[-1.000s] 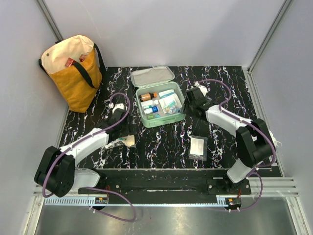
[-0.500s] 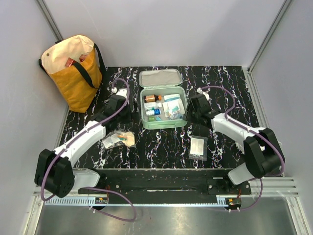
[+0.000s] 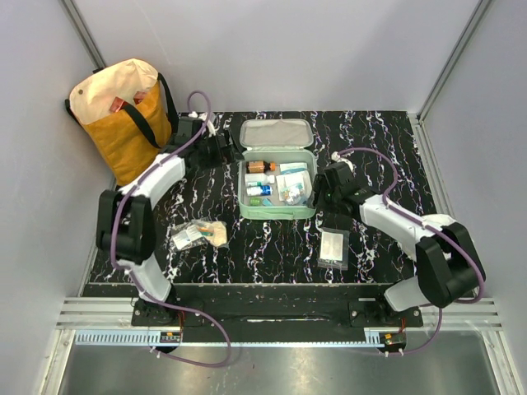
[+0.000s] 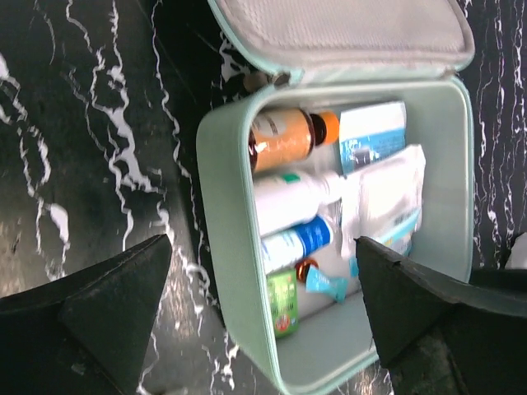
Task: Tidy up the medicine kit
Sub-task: Move the medicine box to the center of the board.
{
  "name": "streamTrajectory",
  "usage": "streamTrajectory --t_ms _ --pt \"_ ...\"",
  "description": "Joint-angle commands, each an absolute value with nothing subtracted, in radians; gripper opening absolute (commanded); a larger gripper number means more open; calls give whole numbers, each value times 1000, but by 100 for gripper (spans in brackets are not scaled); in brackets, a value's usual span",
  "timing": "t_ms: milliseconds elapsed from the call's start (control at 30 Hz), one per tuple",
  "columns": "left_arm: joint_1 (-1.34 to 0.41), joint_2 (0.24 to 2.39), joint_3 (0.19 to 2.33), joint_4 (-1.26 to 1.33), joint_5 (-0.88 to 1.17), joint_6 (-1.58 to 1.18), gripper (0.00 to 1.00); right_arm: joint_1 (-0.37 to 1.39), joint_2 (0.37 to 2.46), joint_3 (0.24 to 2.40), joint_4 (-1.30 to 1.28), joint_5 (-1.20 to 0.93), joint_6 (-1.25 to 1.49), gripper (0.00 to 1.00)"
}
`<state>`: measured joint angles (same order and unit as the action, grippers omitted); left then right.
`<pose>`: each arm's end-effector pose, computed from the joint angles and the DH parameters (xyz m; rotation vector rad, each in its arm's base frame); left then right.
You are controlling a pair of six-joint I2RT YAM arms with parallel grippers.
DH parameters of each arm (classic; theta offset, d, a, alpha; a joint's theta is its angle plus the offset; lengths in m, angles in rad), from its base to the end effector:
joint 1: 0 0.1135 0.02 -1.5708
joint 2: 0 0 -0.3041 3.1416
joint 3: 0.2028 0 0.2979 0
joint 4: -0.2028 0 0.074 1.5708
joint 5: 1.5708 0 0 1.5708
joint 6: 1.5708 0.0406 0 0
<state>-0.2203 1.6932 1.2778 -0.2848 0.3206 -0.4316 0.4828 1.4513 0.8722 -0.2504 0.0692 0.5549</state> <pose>0.4211 -0.1074 0.2800 -0.0712 2.3263 -0.7011 0.3008 0.1545 0.2215 0.1206 2.4332 0.3962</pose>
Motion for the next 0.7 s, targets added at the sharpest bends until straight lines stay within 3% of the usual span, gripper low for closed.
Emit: streamTrajectory --t_ms 0,100,400,667 --pt "-209 1819 1432 -247 445 -466 99 483 1395 914 -390 98 529 69" --pt "-207 1830 1418 -230 451 -482 99 482 1384 980 -387 123 531 76" --pt "-209 1654 1160 -173 434 -457 99 359 1633 1253 -357 54 444 78" --pt "-232 1525 1048 -224 382 -391 96 348 1853 1411 -400 61 387 62"
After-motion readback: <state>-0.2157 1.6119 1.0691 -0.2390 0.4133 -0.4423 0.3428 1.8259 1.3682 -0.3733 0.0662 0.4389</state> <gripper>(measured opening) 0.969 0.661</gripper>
